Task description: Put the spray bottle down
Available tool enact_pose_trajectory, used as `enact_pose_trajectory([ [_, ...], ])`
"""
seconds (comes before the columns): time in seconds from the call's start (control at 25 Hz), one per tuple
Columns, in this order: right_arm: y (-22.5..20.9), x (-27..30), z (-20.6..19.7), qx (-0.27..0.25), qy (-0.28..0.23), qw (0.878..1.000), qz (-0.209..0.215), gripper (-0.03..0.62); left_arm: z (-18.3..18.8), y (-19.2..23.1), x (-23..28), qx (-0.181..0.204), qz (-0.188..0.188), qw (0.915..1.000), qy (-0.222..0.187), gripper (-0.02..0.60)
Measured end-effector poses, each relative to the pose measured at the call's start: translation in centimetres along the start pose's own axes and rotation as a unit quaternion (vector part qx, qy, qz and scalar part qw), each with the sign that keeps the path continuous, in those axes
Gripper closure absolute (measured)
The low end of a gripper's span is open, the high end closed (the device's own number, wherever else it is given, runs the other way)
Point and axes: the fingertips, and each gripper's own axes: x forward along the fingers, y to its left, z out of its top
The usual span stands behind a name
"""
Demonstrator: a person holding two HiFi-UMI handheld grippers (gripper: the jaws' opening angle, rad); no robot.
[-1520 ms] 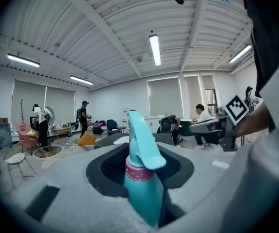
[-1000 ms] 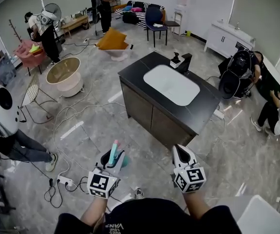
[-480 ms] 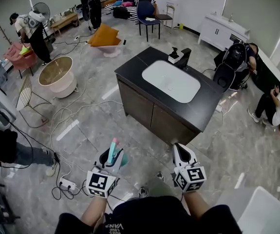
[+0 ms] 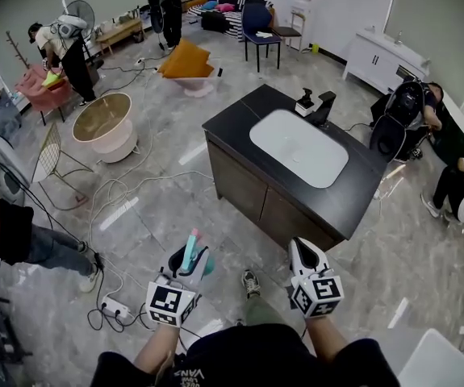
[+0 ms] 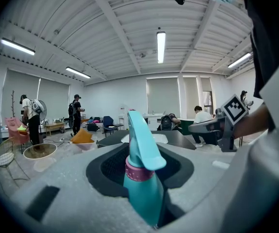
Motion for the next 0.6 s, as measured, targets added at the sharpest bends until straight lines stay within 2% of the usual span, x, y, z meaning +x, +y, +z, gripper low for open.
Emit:
enact_pose_trajectory([
  [0.32,-2.8,7.1,1.1,0.007,0.011,1.000,0.016,0.594,1.1,4.4,5.7,-0.008,0.028,0.9996,0.007,0.439],
  [0.6,-6.8,13.5,3.2,0.003,0.010,1.000,0.019,0.594,2.7,7.7,12.2,-0.007,0.036,0.9993,0.007,0.439],
])
